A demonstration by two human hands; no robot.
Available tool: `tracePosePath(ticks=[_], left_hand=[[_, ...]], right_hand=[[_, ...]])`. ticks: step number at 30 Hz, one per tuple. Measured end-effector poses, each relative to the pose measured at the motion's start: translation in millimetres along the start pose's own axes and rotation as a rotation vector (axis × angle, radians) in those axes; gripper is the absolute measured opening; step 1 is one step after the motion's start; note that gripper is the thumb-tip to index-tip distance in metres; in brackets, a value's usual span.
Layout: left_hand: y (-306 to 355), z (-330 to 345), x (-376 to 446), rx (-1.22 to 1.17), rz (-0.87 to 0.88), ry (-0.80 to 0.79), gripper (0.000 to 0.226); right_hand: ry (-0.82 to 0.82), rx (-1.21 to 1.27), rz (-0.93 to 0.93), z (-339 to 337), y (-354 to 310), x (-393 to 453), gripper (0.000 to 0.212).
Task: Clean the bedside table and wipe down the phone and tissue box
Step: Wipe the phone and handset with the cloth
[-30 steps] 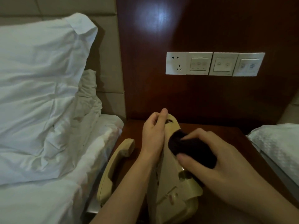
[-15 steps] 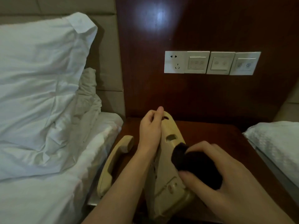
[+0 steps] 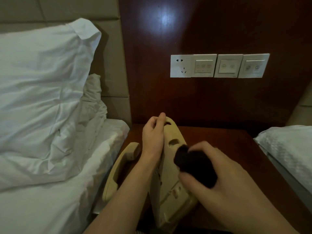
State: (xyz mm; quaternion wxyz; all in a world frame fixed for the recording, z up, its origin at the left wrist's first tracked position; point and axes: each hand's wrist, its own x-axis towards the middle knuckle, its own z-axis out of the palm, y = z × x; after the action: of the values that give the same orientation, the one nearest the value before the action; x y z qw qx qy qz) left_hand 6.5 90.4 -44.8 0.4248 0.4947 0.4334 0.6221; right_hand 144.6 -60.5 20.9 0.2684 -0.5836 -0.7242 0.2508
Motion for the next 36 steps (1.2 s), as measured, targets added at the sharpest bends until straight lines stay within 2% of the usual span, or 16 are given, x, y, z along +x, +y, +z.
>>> tracePosePath(ticks=[3,7,10,12,15,18,19,22,28,31,36], left_hand=[[-2,4,0,0.045,0.017,-0.053,0.03],[-5,7,-3,0.112,0.011,-0.018,0.026],[-9,2,-9,0.212,0.058,-0.046,0.029],[-13,-5,-20,0.318,0.032,-0.065,0.051],[-21,-21,-51,0.301,-0.245,-0.002,0.102],[-25,-28,-83,0.226,-0.445,0.033,0.126],[-25,-29,-88,0.218,-0.473,0.03,0.124],[-19,-32,-93,0.119,-0.54,0.008,0.09],[-20,-48,-99,0.05,-0.556,-0.045,0.068],[-20,-50,-100,-0.051,-0.53,-0.081,0.071],[-20,-46,-102,-0.292,-0.477,-0.1,0.077]], right_hand=[[-0.031,0.102,0.089,-3,4,-5,0.04],[0.074,0.247,0.168,-4,23,17,0.046],[0.053,0.555,0.244,-5,36,23,0.048],[0.079,0.719,0.292,-1,45,24,0.048],[0.163,0.926,0.371,9,58,24,0.048],[0.231,1.045,0.411,21,69,24,0.056],[0.247,1.08,0.417,24,71,24,0.057],[0.256,1.167,0.408,30,76,23,0.048],[0.218,1.228,0.407,29,89,18,0.048],[0.199,1.287,0.402,25,94,15,0.051],[0.162,1.413,0.412,27,96,13,0.039]])
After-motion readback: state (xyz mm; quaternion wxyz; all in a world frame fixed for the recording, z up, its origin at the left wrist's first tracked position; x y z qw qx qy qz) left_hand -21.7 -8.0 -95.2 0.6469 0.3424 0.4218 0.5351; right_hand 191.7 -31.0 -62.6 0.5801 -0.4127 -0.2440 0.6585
